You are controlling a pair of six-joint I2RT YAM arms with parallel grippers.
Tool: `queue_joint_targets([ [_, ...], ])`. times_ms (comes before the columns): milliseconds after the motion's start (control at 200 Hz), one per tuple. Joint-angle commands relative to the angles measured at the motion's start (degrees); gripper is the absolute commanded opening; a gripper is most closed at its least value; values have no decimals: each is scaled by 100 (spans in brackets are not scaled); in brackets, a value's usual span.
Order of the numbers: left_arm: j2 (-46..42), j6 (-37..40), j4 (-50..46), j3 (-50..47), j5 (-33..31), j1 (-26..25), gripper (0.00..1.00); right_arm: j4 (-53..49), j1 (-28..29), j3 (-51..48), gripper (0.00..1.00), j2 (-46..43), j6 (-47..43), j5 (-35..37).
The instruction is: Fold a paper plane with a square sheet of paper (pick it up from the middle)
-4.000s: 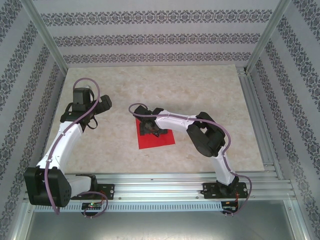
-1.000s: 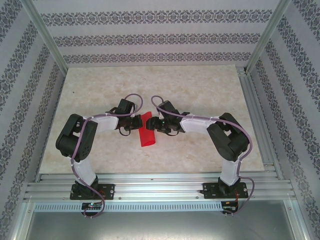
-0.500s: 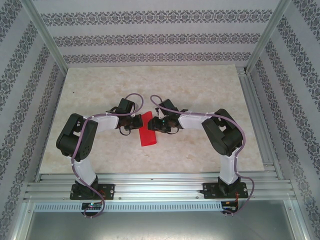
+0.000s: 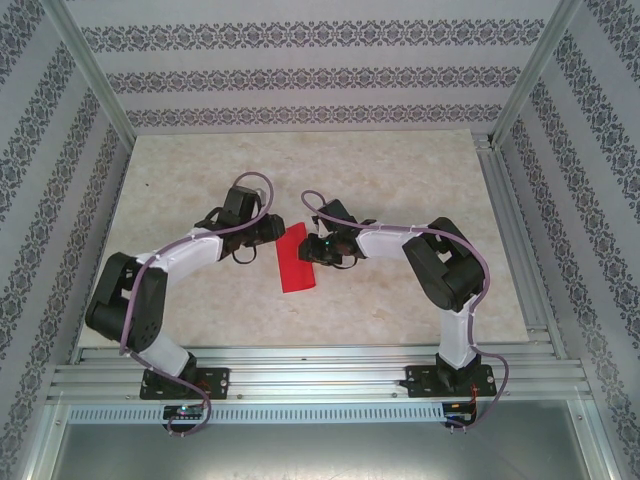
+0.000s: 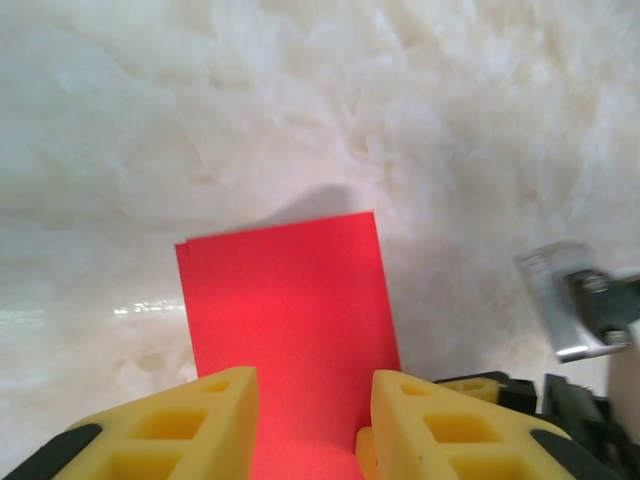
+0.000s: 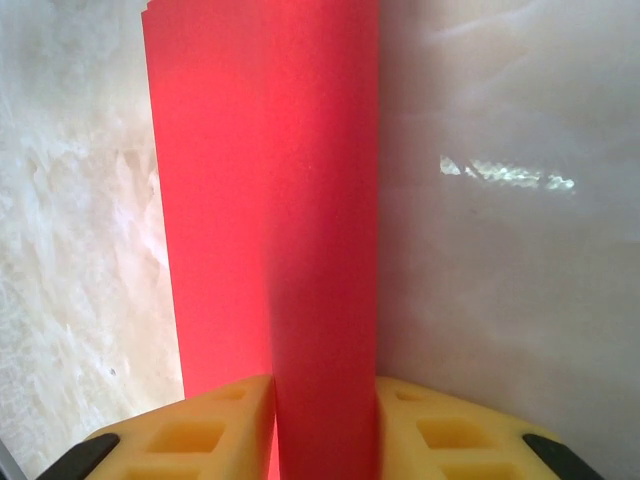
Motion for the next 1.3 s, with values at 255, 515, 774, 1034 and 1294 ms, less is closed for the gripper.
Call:
queue_joint_targets([
  [255,-178,-74,55,-347,-285,-54,40,-418,145,122,33,399,-52,585],
  [515,91,-74,196,-340,43,-53,36,-536,210,203,33,480,-116,705],
  [774,445,-105,359,-283,455,-60,27,-579,265,247,34,548,-211,708],
  [1034,700,-86,418,-224,642,-57,22,-613,286,255,34,602,-302,697],
  [1294,878,-86,480,-198,835,-75,19,-651,325,301,35,649,-331,723],
])
